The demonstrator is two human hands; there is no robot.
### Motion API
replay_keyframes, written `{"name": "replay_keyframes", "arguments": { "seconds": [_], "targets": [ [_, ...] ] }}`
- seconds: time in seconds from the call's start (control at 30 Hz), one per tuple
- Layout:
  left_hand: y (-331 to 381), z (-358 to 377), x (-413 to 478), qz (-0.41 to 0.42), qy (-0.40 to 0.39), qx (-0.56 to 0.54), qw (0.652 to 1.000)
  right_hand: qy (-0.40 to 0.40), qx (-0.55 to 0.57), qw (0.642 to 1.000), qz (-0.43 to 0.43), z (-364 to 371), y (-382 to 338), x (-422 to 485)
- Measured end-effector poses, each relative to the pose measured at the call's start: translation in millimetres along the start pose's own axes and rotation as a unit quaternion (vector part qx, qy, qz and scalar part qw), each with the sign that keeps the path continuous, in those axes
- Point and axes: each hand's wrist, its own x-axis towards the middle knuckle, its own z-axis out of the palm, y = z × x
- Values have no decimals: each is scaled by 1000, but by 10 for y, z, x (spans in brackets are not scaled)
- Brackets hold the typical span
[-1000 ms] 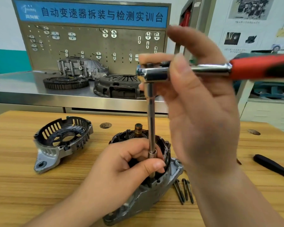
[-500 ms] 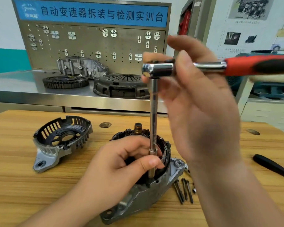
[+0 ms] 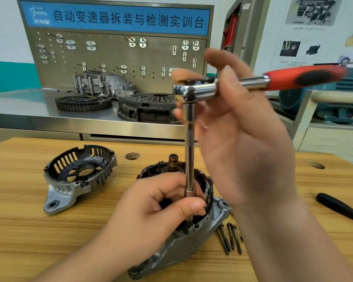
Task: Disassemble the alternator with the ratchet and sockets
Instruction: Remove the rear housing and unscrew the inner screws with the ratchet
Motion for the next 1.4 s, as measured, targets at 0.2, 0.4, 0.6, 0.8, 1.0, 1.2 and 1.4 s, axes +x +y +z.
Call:
{"name": "replay_keyframes", "arguments": {
  "seconds": [0.2, 0.4, 0.6, 0.8, 1.0, 1.2, 1.4],
  "targets": [
    [-12, -10, 8, 0, -1, 11, 1000, 48, -254, 948, -186, -13, 61, -23],
    [-18, -12, 8, 11, -16, 9, 1000, 45, 144, 983, 101, -90, -10, 43],
    [-29, 1, 11, 2, 19, 7, 1000, 7, -292, 937, -189, -35, -15, 9],
    [-33, 5, 4, 13, -6, 28, 1000, 2, 11, 999, 32, -29, -1, 29],
    [-22, 0, 7, 20, 6, 37, 999, 14, -9, 1000, 3, -43, 4, 5],
    [-23, 8, -1, 17, 8, 38, 999, -1, -304, 917, -258, 44, 68, -43],
    [-10, 7, 3, 18, -16, 27, 999, 18, 133, 988, 79, -24, -4, 11]
  ]
}}
